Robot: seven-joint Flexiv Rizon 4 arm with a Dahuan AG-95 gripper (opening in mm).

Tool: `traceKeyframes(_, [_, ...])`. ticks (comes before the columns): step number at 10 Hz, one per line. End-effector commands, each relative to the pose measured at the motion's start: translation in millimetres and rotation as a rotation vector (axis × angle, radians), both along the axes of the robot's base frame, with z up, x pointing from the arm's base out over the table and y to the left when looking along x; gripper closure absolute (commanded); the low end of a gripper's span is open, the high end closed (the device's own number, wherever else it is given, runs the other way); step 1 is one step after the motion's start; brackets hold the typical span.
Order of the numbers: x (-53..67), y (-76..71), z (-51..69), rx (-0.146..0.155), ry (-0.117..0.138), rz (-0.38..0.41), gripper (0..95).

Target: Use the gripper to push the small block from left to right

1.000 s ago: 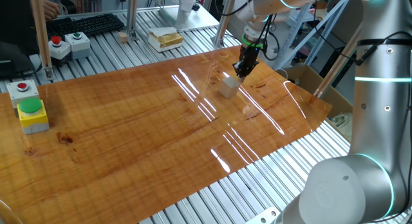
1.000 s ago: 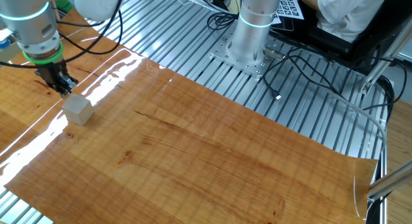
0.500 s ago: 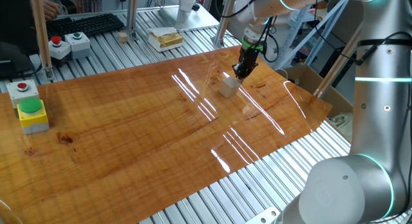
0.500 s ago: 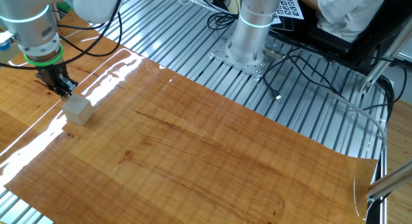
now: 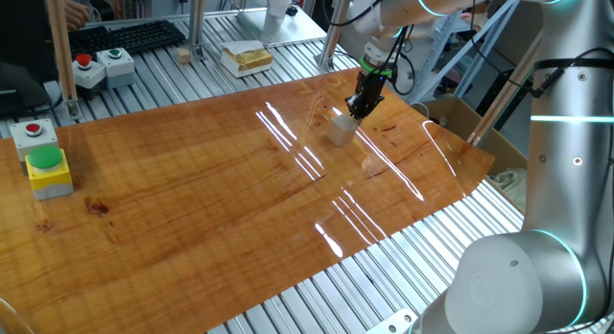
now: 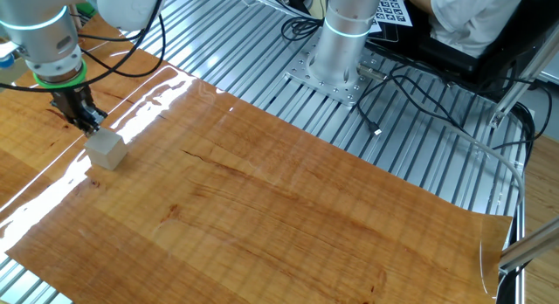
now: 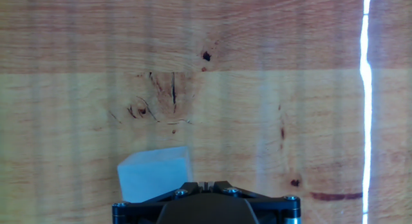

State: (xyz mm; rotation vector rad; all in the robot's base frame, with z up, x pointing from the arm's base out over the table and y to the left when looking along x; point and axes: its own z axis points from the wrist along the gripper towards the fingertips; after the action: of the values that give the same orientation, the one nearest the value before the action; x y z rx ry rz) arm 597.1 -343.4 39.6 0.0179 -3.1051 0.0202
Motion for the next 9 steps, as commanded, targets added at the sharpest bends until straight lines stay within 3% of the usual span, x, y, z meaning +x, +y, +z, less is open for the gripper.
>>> traceKeyframes(1, [-0.9, 5.8, 1.7, 0.001, -0.001, -0.011, 95.0])
traceKeyframes(9, [3.3, 43.5, 0.8, 0.022, -0.003, -0.082, 95.0])
